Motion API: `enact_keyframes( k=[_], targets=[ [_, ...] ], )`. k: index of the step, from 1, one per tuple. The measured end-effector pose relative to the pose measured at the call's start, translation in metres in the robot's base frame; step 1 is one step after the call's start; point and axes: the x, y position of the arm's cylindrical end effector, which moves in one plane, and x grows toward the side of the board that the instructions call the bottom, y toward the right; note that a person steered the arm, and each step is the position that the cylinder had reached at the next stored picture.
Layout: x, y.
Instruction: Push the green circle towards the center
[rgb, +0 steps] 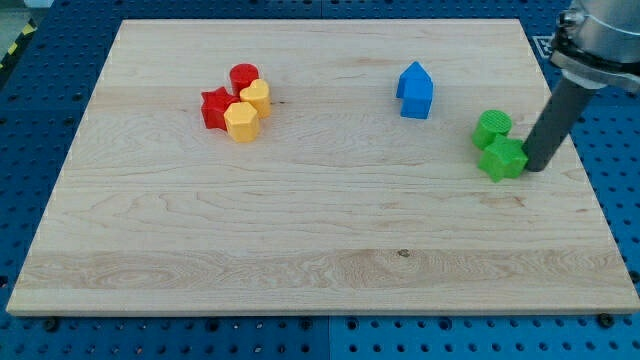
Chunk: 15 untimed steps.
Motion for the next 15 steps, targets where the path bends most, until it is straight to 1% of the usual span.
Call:
enact_keyframes(
  k=[1, 2, 3, 4, 5, 6, 8, 9, 10, 11, 12, 15],
  targets=[
    [0.001, -0.027],
    [0.001, -0.024],
    [0.008, 0.036],
    [-0.007, 0.061],
    [-0.023, 0.057],
    [-0.025, 0.051],
    [-0.034, 0.006],
    [-0.039, -0.006],
    [-0.04, -0.006],
    [-0.059, -0.002],
    [-0.063, -0.001],
    [-0.063, -0.017]
  ],
)
